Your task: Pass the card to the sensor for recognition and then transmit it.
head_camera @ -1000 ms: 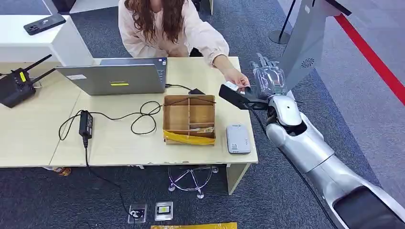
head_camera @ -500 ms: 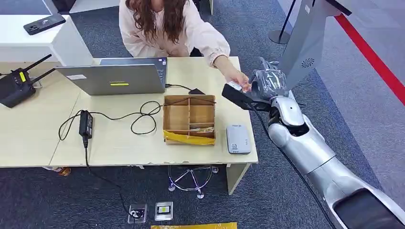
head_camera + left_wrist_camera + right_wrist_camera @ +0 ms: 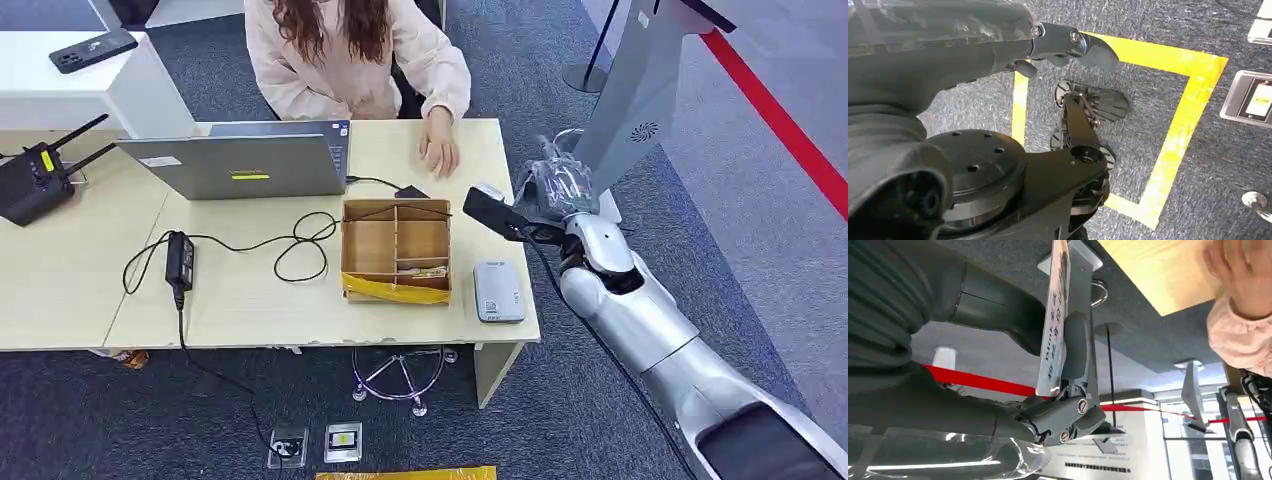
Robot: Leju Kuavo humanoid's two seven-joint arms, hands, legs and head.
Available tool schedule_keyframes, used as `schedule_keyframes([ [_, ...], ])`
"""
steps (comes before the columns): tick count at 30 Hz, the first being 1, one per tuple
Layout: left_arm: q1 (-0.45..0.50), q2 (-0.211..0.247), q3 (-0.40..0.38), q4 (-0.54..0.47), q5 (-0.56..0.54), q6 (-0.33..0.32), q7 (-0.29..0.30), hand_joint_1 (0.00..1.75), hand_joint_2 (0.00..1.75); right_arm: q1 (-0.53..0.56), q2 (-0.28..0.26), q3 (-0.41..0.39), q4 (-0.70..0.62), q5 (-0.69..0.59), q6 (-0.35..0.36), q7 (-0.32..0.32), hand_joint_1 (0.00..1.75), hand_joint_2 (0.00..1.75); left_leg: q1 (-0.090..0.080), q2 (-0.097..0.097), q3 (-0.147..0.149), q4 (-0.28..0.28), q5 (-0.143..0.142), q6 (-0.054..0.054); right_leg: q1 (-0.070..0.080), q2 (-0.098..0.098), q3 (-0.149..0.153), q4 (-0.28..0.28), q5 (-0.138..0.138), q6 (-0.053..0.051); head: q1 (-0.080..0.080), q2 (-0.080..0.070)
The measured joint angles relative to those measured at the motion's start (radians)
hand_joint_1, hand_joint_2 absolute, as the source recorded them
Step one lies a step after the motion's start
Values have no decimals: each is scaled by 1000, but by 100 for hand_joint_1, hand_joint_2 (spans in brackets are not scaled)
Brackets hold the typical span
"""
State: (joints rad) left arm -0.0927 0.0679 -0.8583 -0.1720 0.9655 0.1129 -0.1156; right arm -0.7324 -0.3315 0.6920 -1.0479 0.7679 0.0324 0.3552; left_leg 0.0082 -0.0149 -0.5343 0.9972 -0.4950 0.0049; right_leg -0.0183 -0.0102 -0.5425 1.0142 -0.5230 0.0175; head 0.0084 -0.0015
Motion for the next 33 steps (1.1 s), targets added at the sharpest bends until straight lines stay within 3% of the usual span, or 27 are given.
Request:
schedule_keyframes([
  [14,1,4,0,1,23,5,12,0,0,112,-2,11,31,-28,2,-45,175,175,0,1,0,0,0,0,0,0,0,0,0,0,0,0],
  [33,1,10,0,2,16,-2,11,0,0,169,28,37,130,-58,-40,-97,175,175,0,1,0,0,0,0,0,0,0,0,0,0,0,0],
])
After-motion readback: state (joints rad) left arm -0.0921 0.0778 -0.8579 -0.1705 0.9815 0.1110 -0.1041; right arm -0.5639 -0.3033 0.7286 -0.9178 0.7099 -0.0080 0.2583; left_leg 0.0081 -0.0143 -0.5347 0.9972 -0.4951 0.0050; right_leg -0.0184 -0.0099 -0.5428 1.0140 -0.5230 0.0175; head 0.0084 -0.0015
